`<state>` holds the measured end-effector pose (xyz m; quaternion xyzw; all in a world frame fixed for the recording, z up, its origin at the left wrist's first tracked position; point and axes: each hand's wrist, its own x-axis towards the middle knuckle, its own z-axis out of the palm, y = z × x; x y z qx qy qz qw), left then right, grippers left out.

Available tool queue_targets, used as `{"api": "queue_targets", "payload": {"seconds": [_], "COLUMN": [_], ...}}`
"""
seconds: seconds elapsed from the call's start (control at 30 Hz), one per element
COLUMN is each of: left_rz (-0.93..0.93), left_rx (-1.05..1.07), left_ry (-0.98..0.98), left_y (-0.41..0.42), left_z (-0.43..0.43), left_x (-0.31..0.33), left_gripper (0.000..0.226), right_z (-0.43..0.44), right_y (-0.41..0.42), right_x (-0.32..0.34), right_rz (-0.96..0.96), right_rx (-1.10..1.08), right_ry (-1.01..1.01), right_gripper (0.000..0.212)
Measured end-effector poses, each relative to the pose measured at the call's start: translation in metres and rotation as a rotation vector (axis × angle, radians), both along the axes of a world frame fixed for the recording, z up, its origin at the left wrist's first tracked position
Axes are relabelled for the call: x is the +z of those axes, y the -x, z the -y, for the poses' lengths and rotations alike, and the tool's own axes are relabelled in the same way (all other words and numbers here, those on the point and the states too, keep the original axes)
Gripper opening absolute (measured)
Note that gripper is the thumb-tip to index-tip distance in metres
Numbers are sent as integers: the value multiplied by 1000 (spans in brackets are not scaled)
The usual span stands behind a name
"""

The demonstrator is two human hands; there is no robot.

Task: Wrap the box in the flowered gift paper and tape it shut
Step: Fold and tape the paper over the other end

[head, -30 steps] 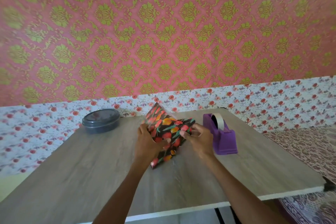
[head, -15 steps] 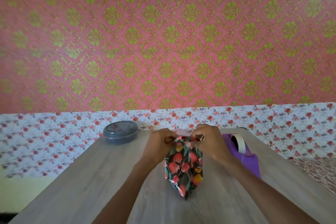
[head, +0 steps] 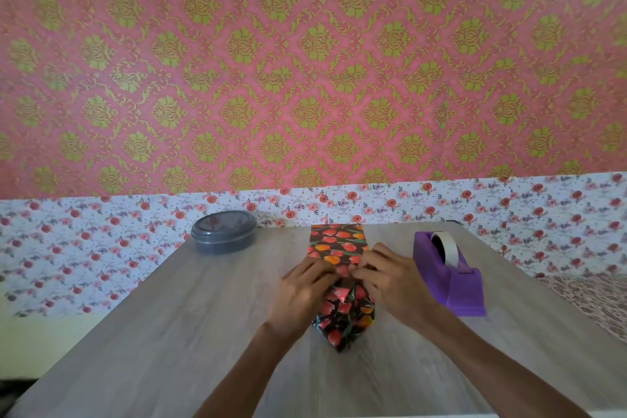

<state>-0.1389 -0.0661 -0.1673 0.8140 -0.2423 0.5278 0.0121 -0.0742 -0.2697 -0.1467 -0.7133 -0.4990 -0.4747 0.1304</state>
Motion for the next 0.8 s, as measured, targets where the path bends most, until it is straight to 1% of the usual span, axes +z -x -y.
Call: {"api": "queue_targets", "payload": {"seconds": [0.1, 0.27, 0.33, 0.4, 0.47, 0.53, 0.6, 0.67, 0.73, 0.77, 0.8], "left_rz": [59, 85, 87, 92, 68, 37, 8, -43, -139, -195, -252], "left_rx": [24, 67, 75, 124, 196, 238, 212, 104, -4, -15, -8], "left_ry": [-48, -106, -142, -201, -247, -254, -200, -71, 150, 275, 403], "left_y": [-1, 1, 2, 1, -2, -4, -2, 1, 1, 1, 0], "left_z": [-3, -10, -12, -14, -15, -15, -12, -8, -4, -1, 2], "left_x": [-9, -18, -19, -27, -38, -46, -42, -33, -23, -17, -13], "left_gripper": [23, 25, 26, 32, 43, 47, 41, 32, 17, 16, 23], "right_z": [2, 11, 11, 10, 8, 7, 6, 6, 6, 6, 6], "right_y": [-4, -7, -10, -11, -10, -9, -10, -13, -15, -15, -15], "right_x": [-4, -6, -10, -14, -16, -17, -17, -19, -19, -19, -19], "right_rz": [62, 155, 166, 177, 199, 220, 225, 221, 217, 218, 220], "right_rx": [-9, -17, -24, -36, -51, -57, -57, -58, -57, -57, -57], "right_ry": [31, 132, 142, 133, 130, 126, 131, 151, 163, 162, 162], "right_gripper": [10, 17, 16, 14, 13, 11, 11, 13, 14, 14, 14]}}
